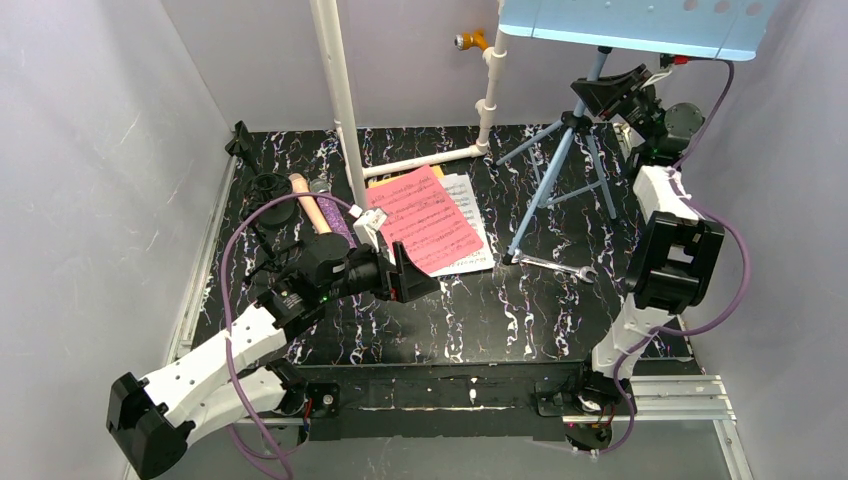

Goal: Pack up the instrument practice props
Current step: Pick up the music stand from the corner of the board.

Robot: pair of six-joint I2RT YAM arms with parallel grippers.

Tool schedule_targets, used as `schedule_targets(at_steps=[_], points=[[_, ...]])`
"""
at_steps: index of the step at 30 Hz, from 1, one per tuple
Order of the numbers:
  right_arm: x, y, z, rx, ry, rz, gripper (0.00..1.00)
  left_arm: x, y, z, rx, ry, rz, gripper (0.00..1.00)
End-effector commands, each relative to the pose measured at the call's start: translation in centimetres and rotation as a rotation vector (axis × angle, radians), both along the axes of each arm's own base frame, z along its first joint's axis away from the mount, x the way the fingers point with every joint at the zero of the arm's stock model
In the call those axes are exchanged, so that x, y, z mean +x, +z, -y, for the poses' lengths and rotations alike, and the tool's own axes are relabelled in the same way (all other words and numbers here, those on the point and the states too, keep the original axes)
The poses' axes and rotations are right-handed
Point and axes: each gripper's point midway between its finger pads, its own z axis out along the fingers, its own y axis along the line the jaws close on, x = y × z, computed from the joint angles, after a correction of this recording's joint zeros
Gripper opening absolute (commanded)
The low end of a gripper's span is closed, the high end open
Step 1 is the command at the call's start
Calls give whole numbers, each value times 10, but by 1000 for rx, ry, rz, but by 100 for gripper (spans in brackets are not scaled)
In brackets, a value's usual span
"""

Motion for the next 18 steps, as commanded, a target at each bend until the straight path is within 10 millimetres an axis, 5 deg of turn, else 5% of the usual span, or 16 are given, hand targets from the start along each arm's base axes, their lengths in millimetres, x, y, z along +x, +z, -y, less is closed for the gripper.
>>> schedule_targets(at_steps=[1, 8, 18], points=[[-109, 173, -16, 4, 17, 480, 1, -7, 14, -1, -37, -30, 46, 98], [-144, 188, -29, -4, 94, 480, 1, -11, 19, -2, -51, -42, 64, 98], [-212, 174, -54, -60, 245, 466, 1, -16, 30, -2, -71, -78, 99, 98]])
